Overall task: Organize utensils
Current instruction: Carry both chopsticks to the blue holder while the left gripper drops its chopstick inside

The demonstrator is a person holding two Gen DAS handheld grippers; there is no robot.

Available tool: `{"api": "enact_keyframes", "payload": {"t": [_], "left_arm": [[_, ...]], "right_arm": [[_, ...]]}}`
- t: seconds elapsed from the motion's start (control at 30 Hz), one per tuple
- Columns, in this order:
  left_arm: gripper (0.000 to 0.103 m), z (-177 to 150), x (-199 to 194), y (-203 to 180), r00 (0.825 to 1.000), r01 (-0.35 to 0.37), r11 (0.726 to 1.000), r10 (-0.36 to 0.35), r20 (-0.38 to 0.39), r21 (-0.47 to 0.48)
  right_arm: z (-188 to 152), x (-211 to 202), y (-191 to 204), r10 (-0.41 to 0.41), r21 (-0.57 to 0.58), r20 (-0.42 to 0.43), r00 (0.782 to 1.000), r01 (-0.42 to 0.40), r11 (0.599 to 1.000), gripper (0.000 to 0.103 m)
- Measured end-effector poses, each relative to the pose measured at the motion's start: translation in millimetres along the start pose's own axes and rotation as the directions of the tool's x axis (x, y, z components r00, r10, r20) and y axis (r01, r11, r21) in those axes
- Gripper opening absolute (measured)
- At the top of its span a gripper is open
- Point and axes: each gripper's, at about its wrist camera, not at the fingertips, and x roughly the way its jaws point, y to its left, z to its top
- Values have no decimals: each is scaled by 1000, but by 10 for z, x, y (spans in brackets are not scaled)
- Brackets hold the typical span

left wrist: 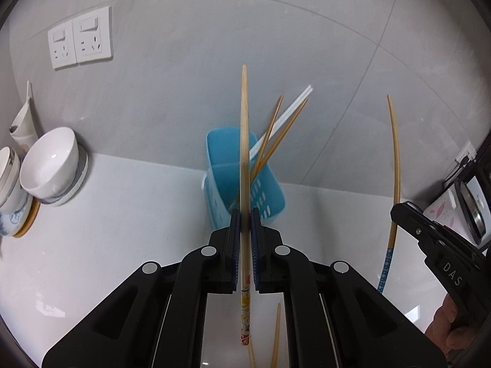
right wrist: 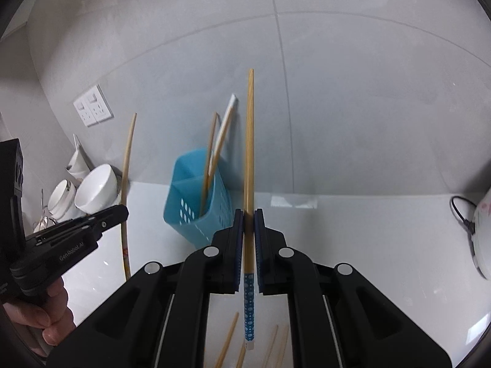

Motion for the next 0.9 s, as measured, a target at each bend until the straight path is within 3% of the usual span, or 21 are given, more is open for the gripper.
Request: {"api": "enact_keyframes", "payload": {"t": [0.37, 0.63, 0.9], "left_arm": [[6, 338, -71, -41, 987, 71, 997, -69, 148, -10], [6, 530, 21, -86, 949, 118, 993, -120, 292, 26], [6, 532, 332, -131, 924, 146, 986, -163, 346, 76]], "right_arm": [[306, 161, 116, 88, -7, 69, 994, -87, 996, 6], [409, 309, 142, 130, 7, 110, 985, -131, 991, 6], [397, 459, 83, 132, 29, 110, 985, -136, 990, 6]]}}
